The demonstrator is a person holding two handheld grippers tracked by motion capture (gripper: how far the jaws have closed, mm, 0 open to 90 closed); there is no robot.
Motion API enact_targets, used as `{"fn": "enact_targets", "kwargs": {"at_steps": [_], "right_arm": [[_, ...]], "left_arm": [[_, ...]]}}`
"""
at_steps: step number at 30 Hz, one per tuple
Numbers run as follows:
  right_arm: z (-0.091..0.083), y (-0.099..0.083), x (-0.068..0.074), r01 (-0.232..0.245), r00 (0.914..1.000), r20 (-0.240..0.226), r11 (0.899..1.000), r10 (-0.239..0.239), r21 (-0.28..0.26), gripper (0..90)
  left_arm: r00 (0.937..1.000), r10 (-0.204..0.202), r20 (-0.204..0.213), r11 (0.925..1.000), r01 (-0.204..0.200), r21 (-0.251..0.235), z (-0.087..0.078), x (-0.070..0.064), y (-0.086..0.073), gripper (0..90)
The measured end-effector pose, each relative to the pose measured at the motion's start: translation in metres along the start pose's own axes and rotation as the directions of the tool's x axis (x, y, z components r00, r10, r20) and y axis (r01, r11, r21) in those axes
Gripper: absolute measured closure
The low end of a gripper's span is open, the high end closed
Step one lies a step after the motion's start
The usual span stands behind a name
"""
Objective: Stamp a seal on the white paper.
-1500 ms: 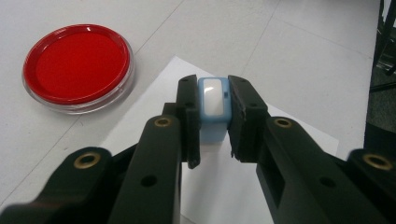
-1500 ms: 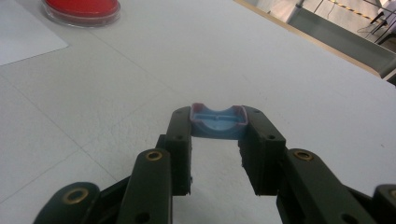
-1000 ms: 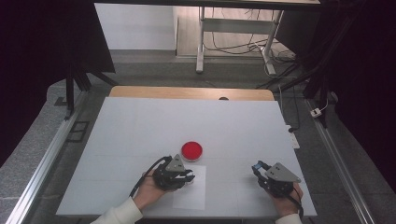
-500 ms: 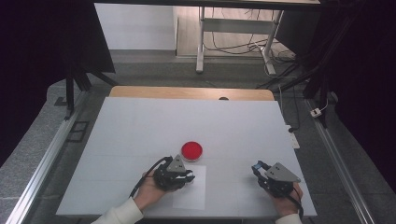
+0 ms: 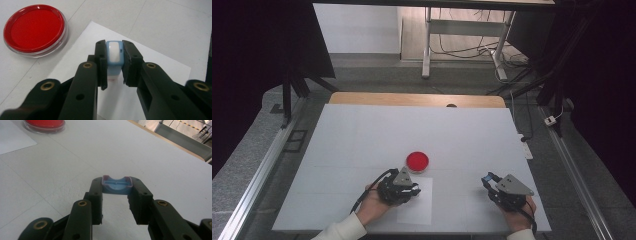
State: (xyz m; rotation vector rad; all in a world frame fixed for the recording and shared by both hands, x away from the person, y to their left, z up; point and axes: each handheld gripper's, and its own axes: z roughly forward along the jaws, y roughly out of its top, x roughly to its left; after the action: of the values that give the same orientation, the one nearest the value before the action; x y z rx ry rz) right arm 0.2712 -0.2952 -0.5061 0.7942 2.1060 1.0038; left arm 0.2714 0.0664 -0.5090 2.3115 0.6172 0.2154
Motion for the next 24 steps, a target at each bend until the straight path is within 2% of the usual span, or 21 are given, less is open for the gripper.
{"fn": "enact_targets", "kwargs": {"at_steps": [24], "right_arm": [[-0.0009,0.0013,0.0015,0.001,1.0000,0.001,1.000,-0.001,-0.003,64.8]], "left_arm": [[1.0000,0.003,0.000,0.9999,-0.003,0.016,0.0009,0.0002,0.0011,75.9]]}}
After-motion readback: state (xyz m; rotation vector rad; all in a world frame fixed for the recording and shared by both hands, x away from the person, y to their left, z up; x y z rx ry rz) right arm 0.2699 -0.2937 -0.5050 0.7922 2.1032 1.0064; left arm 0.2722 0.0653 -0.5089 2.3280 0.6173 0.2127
